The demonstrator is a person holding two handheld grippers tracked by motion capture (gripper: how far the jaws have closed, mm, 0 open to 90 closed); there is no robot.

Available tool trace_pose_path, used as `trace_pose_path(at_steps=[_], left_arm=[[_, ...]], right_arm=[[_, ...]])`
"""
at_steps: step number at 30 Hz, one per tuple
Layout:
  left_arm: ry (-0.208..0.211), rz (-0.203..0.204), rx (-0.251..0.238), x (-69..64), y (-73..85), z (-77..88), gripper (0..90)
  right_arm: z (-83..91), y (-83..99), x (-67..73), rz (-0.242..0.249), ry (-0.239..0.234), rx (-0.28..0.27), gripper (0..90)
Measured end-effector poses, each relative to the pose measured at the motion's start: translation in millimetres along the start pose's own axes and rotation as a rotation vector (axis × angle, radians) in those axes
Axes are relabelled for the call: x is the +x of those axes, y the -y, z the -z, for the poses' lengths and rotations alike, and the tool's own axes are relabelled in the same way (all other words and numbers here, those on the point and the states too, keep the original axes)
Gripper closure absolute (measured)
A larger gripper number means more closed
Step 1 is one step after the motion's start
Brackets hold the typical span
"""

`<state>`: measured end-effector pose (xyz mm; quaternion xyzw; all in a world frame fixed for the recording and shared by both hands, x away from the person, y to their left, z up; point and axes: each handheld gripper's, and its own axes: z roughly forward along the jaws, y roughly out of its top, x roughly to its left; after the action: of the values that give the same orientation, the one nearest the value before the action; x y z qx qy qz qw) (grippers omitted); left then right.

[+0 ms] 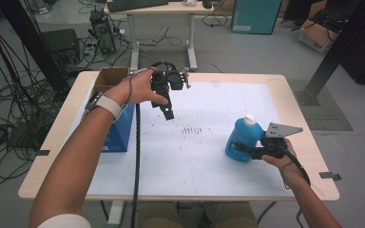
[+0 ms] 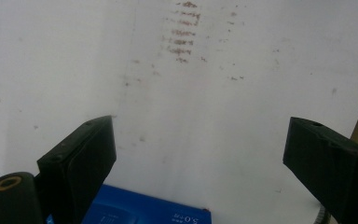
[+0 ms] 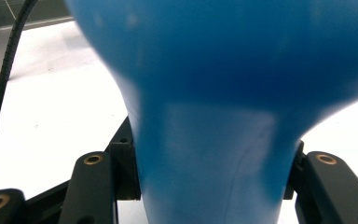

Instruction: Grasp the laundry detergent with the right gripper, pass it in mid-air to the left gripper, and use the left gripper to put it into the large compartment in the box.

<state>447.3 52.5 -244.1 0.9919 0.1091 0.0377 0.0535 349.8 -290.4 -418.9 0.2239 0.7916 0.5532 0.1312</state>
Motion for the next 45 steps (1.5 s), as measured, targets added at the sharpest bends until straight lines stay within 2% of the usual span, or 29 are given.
trace_pose_path(at_steps=[37, 39, 43, 45], left_arm=[[0.000, 0.002, -0.004, -1.0, 1.3, 3.5, 9.7], [-0.005, 0.008, -0.008, -2.1, 1.7, 3.6, 9.7], [-0.006, -0.013, -0.008, -4.7, 0.8, 7.0, 11.0], [-0.005, -0.005, -0.020, -7.2, 0.5, 8.3, 11.4]], right_arm=[[0.4, 0.7, 0.5, -0.001, -0.001, -0.005, 43.6], [0.4, 0.7, 0.0, 0.002, -0.004, -0.006, 43.6], [0.3, 0.0, -0.4, 0.003, -0.006, -0.002, 43.7], [0.3, -0.4, -0.6, -0.002, -0.001, -0.001, 43.8]])
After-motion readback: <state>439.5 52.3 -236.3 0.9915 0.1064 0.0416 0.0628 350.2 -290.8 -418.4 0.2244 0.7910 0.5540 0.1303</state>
